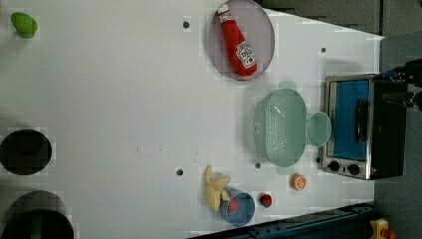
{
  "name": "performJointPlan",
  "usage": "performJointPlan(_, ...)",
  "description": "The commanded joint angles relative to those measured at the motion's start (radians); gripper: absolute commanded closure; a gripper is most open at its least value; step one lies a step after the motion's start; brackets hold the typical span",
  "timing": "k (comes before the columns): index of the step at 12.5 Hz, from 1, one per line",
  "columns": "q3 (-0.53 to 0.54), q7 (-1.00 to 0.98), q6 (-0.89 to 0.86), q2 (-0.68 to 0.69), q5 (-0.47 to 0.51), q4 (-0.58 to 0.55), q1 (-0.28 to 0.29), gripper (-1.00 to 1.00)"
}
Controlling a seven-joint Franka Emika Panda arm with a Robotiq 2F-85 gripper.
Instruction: Drag strainer right to left.
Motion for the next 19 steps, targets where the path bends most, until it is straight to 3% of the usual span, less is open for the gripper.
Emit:
performJointPlan(1, -0.05, 0.118, -0.261, -0.552, -0.034, -0.299, -0.025, -0.6)
performJointPlan(3, -0.05, 0.118, -0.259, -0.551, -0.033, -0.31, -0.024, -0.99)
performJointPlan(9, -0.042, 0.214, -0.084, -0.456, -0.033, -0.502, -0.023, -1.0)
performJointPlan(14, -0.012, 0.488, 0.289, -0.272, -0.033, -0.694, -0.021, -1.0)
performJointPlan(19, 0.018, 0.619, 0.604, 0.012, -0.033, -0.687, -0.02, -1.0)
